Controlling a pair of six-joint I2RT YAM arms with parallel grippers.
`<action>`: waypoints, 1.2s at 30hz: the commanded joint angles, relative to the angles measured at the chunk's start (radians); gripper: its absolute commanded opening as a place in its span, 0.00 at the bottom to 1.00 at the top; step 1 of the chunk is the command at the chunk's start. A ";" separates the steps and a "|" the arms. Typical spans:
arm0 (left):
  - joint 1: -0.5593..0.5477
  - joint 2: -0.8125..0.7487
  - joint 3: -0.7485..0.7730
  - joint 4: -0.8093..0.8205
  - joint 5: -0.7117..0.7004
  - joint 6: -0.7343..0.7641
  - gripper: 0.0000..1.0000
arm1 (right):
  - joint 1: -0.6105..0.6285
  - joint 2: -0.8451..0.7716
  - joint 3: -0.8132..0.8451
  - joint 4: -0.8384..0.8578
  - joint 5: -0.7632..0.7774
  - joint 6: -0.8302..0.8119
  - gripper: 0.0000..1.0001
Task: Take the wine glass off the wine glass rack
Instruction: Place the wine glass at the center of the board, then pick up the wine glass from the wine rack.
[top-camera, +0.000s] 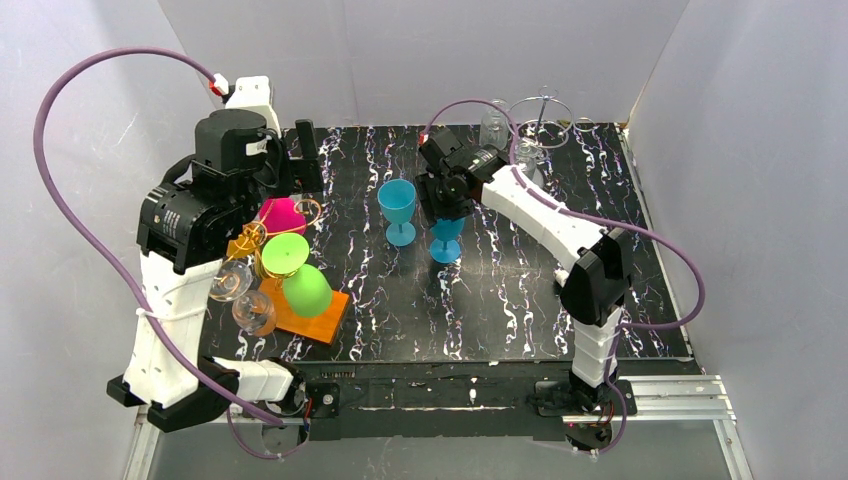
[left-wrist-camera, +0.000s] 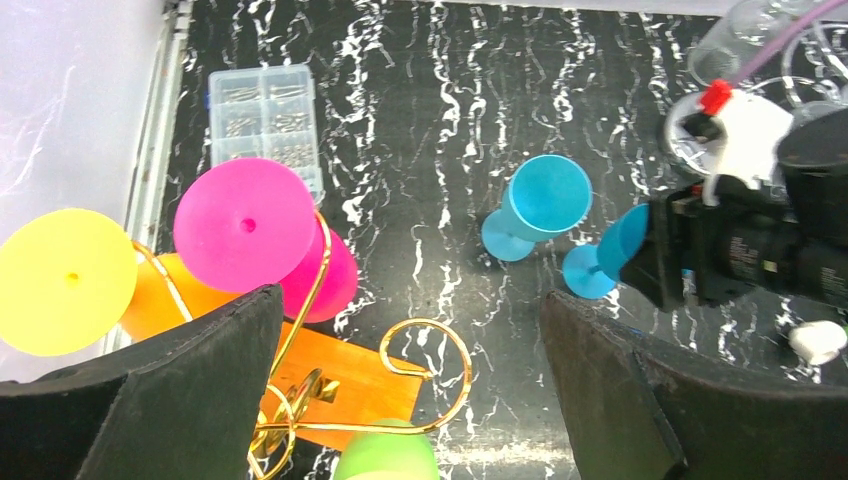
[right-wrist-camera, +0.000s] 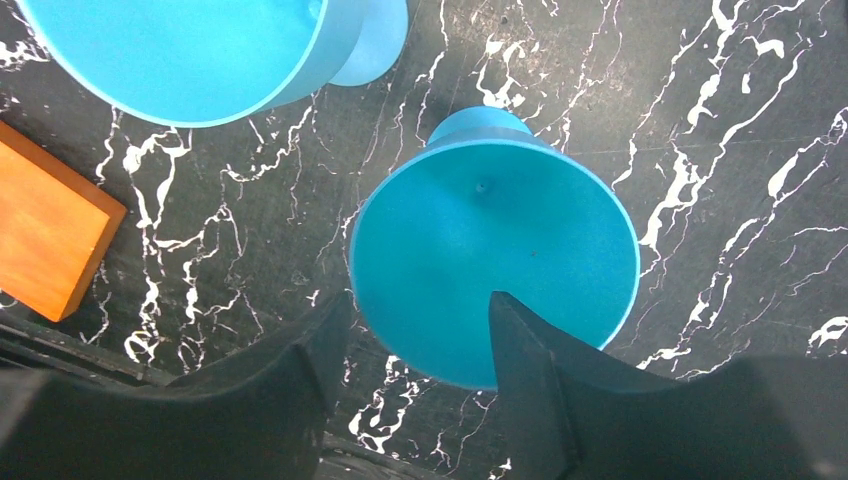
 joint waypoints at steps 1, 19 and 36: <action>0.017 -0.006 -0.011 -0.028 -0.112 0.013 0.99 | 0.004 -0.096 0.064 0.025 0.017 0.025 0.67; 0.311 0.193 0.088 -0.069 0.066 -0.018 0.99 | 0.004 -0.279 0.067 0.079 -0.008 0.036 0.87; 0.453 0.183 -0.025 -0.042 0.150 -0.005 0.91 | 0.002 -0.276 0.083 0.105 -0.031 0.016 0.87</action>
